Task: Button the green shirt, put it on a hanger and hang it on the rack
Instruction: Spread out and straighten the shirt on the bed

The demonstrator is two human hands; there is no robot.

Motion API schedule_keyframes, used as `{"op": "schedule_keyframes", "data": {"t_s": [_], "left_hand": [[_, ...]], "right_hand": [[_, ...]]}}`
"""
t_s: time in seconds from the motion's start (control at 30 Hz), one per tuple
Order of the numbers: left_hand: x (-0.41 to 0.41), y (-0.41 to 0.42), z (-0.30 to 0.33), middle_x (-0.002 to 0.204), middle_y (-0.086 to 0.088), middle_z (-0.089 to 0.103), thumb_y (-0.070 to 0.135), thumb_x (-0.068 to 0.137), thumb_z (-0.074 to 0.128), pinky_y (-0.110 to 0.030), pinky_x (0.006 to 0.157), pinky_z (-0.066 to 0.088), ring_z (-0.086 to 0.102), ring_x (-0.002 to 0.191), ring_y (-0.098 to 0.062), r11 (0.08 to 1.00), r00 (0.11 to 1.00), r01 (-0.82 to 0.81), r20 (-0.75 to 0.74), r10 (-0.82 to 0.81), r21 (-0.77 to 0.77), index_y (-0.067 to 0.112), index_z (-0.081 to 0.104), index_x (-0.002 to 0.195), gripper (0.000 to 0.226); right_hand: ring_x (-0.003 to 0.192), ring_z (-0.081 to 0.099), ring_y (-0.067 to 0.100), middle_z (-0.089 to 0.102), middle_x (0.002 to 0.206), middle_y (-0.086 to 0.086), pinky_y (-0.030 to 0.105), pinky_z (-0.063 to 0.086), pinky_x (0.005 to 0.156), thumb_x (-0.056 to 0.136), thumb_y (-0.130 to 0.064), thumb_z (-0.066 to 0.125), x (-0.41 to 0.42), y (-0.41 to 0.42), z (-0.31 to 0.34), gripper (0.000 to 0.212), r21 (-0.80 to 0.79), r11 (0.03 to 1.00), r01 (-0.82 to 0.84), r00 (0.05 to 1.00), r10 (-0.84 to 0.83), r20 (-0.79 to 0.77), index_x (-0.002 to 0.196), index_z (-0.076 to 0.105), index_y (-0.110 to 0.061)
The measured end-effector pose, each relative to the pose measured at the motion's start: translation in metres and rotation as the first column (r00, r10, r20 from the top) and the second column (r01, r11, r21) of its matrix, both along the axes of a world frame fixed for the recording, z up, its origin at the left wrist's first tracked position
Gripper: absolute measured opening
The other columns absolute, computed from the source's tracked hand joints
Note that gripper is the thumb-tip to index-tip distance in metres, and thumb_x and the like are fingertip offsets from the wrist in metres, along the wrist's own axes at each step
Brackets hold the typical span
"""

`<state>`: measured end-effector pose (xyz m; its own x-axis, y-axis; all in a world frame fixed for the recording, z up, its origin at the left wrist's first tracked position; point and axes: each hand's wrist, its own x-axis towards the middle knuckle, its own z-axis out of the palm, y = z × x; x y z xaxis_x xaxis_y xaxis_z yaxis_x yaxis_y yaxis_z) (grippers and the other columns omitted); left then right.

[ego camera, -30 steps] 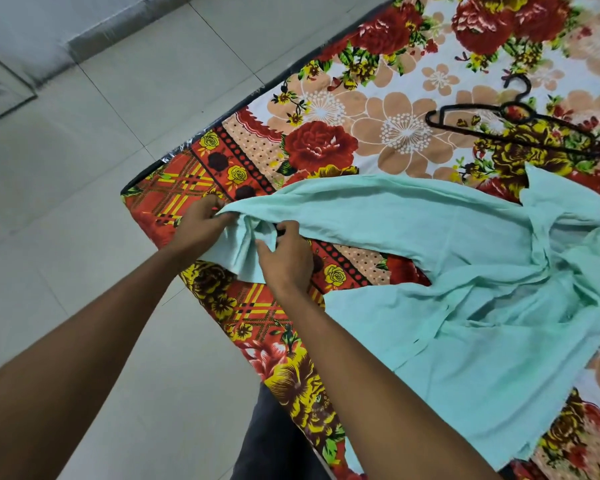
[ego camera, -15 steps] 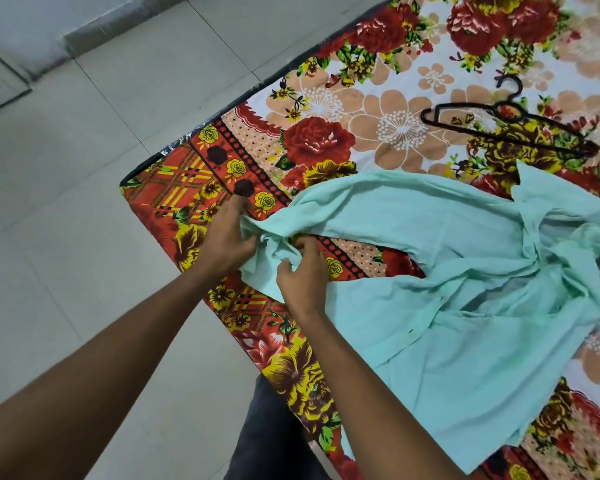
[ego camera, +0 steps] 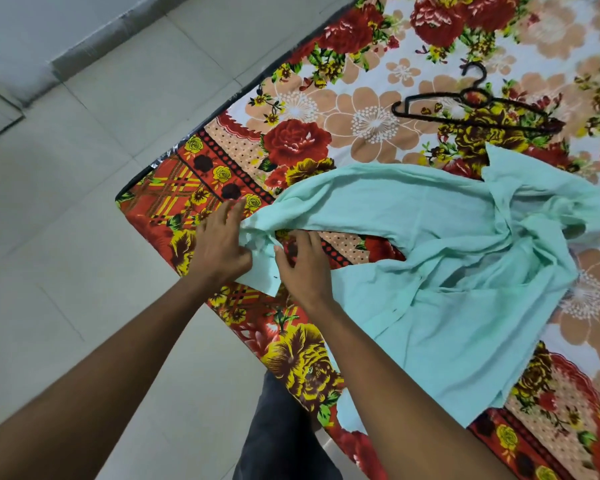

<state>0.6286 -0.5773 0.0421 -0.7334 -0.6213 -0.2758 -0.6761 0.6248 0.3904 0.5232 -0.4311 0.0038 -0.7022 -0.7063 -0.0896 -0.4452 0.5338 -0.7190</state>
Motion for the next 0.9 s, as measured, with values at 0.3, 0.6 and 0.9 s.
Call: {"op": "schedule_keyframes", "data": {"t_s": [0.3,0.6,0.9], "left_hand": [[-0.133,0.07,0.015,0.144,-0.024,0.057,0.014,0.079,0.062,-0.056,0.105,0.05,0.055,0.131,-0.044,0.914,0.905,0.395,-0.209,-0.37,0.09,0.005,0.054,0.145,0.067],[-0.295,0.192,0.009,0.162,-0.014,0.041,0.018,0.098,0.059,-0.044,0.115,0.043,0.04,0.147,-0.034,0.721,0.77,0.638,-0.238,-0.592,0.271,0.011,0.033,0.161,0.069],[-0.399,0.298,-0.03,0.171,-0.017,0.019,0.042,0.094,0.016,-0.051,0.13,0.008,0.013,0.16,-0.033,0.523,0.534,0.845,-0.192,-0.823,0.107,0.008,0.012,0.166,0.079]], "right_hand": [[0.109,0.059,0.029,0.066,0.111,0.007,0.047,0.053,0.093,0.096,-0.023,0.059,-0.133,0.077,0.033,0.021,-0.007,0.969,0.247,0.947,-0.243,-0.209,0.111,0.069,-0.012],[0.149,0.038,0.036,0.045,0.157,0.018,0.05,0.034,0.121,0.101,-0.023,0.054,-0.264,0.23,0.004,0.048,0.293,0.67,0.682,0.73,-0.6,-0.328,0.146,0.052,-0.005],[0.117,0.059,0.031,0.066,0.125,0.008,0.044,0.049,0.098,0.095,-0.016,0.063,-0.264,0.302,-0.004,0.031,0.009,0.643,0.766,0.592,-0.699,-0.401,0.125,0.067,-0.012]]}}
